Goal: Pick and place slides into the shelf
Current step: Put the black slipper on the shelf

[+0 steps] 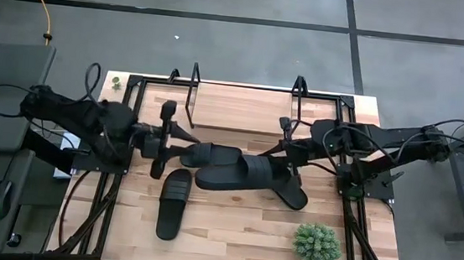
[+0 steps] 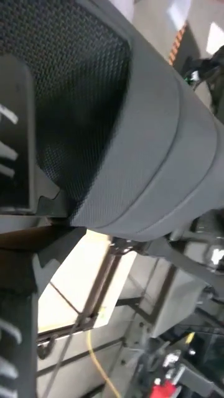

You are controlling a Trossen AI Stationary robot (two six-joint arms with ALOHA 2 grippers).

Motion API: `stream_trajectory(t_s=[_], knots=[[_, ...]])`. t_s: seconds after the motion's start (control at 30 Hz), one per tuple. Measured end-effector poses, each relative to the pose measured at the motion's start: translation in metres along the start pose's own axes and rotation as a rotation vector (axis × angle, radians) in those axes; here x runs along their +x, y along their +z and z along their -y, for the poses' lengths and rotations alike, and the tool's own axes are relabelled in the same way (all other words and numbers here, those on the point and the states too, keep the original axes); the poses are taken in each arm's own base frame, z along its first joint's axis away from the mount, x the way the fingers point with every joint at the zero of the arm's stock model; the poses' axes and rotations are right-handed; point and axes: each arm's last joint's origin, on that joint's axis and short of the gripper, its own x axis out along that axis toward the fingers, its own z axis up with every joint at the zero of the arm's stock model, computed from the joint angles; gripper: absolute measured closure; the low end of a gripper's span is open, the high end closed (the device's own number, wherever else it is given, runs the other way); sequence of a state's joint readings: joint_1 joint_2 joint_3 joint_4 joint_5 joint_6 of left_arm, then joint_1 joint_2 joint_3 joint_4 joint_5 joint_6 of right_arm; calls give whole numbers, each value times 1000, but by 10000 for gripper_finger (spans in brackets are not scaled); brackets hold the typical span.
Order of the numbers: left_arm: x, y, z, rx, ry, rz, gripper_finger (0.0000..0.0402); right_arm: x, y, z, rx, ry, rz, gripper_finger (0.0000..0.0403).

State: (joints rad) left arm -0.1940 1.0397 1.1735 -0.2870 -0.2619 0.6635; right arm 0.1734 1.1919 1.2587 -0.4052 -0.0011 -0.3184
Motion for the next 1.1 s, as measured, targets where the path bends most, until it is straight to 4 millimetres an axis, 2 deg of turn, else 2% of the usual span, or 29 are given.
stream_trajectory(t_s=[0.2, 0.47, 0.6, 0.8, 1.0, 1.1], knots=[[23, 6, 13, 86, 22, -5, 291, 7, 4, 1, -6, -7, 49, 402], [31, 23, 1, 106, 75, -10, 291, 23, -5, -1, -3, 32, -10, 402], [37, 27, 1, 95, 42, -17, 291, 33, -5, -2, -22, 43, 0, 402], [51, 19, 13, 116, -31, -86, 291, 40, -4, -2, -53, 34, 31, 402], [62, 20, 19, 113, -85, -39, 290, 45, -4, -2, -56, 36, 38, 402], [64, 18, 21, 105, -99, -50, 278, 45, -4, -2, -56, 43, 37, 402]])
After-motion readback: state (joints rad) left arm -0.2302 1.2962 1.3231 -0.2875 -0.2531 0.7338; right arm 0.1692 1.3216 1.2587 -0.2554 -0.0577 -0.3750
